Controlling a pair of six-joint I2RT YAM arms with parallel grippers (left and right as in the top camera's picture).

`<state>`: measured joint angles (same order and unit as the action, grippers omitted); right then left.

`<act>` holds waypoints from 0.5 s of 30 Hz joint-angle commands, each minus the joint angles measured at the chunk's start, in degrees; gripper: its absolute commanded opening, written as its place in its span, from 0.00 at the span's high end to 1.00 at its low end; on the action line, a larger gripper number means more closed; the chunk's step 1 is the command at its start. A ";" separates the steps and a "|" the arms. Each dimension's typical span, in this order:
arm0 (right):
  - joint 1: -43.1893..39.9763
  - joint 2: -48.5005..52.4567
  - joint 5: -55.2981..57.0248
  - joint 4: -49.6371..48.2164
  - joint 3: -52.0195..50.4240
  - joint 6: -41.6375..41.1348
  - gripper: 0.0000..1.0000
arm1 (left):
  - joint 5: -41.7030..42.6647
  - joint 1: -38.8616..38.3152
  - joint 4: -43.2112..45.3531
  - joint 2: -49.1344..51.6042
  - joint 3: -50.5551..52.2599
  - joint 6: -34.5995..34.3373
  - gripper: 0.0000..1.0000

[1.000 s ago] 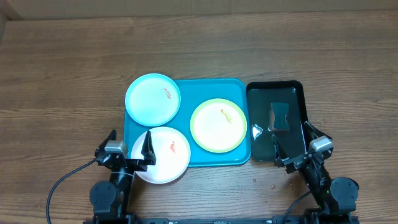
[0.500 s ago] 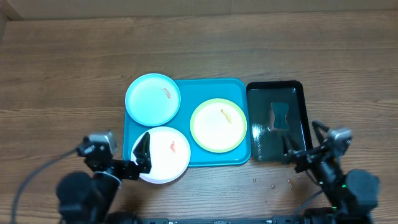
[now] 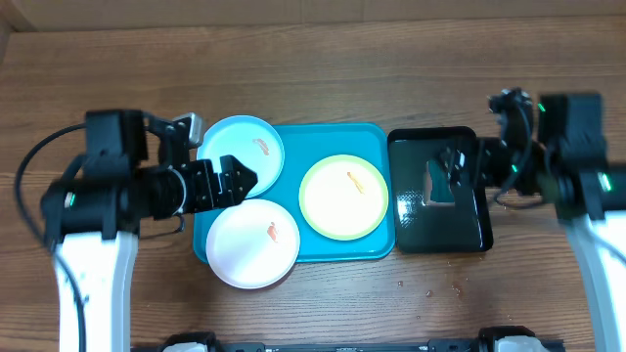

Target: Clean dirty plates on tray and stack at the side

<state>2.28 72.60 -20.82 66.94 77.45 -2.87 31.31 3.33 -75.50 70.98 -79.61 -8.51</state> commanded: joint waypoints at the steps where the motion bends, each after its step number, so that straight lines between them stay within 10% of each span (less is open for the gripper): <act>1: -0.15 7.72 -3.41 0.81 2.84 -0.48 0.00 | 2.73 -1.99 -0.68 4.57 0.90 1.27 0.88; 10: -0.15 18.49 3.76 0.90 2.82 -0.57 0.30 | -10.60 -12.96 13.16 11.43 12.81 -10.25 0.95; 15: -0.11 20.31 9.46 3.04 2.25 -0.57 0.29 | -12.92 -18.62 22.53 15.32 17.81 -14.01 0.69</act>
<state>2.28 92.40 -16.08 69.60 78.65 -3.38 22.13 -12.73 -55.64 84.33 -63.83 -17.91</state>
